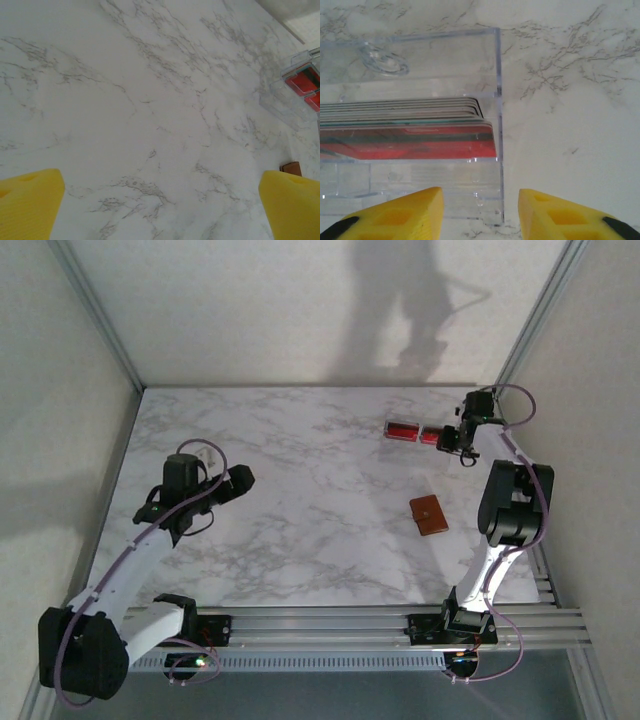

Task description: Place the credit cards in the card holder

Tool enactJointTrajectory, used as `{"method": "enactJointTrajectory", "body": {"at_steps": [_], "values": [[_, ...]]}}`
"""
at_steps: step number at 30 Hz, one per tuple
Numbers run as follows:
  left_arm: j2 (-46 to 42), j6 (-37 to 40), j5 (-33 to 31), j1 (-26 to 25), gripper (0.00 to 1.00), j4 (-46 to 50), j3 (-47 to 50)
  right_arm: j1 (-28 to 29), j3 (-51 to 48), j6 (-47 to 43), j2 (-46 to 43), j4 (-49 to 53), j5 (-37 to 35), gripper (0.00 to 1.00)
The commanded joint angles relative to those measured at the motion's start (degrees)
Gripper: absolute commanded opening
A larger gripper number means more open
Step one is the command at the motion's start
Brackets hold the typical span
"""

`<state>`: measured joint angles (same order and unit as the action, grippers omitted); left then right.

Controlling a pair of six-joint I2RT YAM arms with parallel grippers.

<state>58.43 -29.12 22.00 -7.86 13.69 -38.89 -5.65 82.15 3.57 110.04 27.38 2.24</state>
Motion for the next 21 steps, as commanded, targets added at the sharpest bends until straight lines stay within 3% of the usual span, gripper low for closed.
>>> {"method": "enactJointTrajectory", "body": {"at_steps": [1, 11, 16, 21], "values": [[-3.8, -0.1, -3.4, -0.6, 1.00, 2.4, -1.7, -0.3, 2.4, -2.5, 1.7, 3.6, 2.3, 0.43], [-5.5, -1.0, -4.5, -0.6, 1.00, 2.9, -0.8, -0.4, 2.2, -4.6, 2.4, 5.1, -2.8, 0.38], [-5.0, -0.7, -4.8, -0.7, 1.00, 5.6, -2.0, -0.4, 4.4, -5.6, 5.2, 6.6, -1.1, 0.29], [-4.8, 0.3, -5.1, -0.6, 1.00, 6.5, -2.6, -0.4, 4.5, -6.4, 5.2, 6.5, -1.3, 0.28]]}}
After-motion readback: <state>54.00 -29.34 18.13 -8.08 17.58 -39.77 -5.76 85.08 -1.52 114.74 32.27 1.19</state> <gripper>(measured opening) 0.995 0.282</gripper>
